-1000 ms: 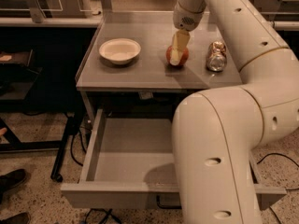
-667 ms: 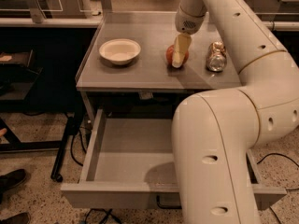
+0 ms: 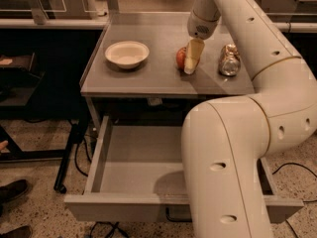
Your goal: Place apple into top drawer
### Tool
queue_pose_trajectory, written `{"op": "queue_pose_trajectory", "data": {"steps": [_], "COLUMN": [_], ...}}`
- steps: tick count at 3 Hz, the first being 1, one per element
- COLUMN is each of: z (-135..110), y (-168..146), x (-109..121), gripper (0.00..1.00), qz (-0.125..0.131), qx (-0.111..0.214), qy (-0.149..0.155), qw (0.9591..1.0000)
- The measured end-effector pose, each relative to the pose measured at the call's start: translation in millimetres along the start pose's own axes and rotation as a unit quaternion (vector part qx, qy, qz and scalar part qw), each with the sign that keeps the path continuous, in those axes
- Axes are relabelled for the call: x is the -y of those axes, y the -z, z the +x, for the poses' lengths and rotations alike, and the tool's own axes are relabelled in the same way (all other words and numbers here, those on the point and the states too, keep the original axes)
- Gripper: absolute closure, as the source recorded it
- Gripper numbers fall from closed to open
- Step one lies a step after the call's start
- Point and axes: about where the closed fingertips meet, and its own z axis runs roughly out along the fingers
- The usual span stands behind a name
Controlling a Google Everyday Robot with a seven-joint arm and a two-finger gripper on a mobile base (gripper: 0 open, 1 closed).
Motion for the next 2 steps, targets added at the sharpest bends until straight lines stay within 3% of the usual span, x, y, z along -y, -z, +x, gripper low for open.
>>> {"op": "queue_pose_trajectory", "data": {"steps": [1,2], "z": [2.6,2.6], "y": [-4.8,-4.8], "x": [-0.1,-0.1], "gripper": [0.0,0.15], "qz": [-0.003,-0.003], "qx": [-0.002,-0.002], "qy": [-0.004,-0.004], "qw": [1.0,1.0]}}
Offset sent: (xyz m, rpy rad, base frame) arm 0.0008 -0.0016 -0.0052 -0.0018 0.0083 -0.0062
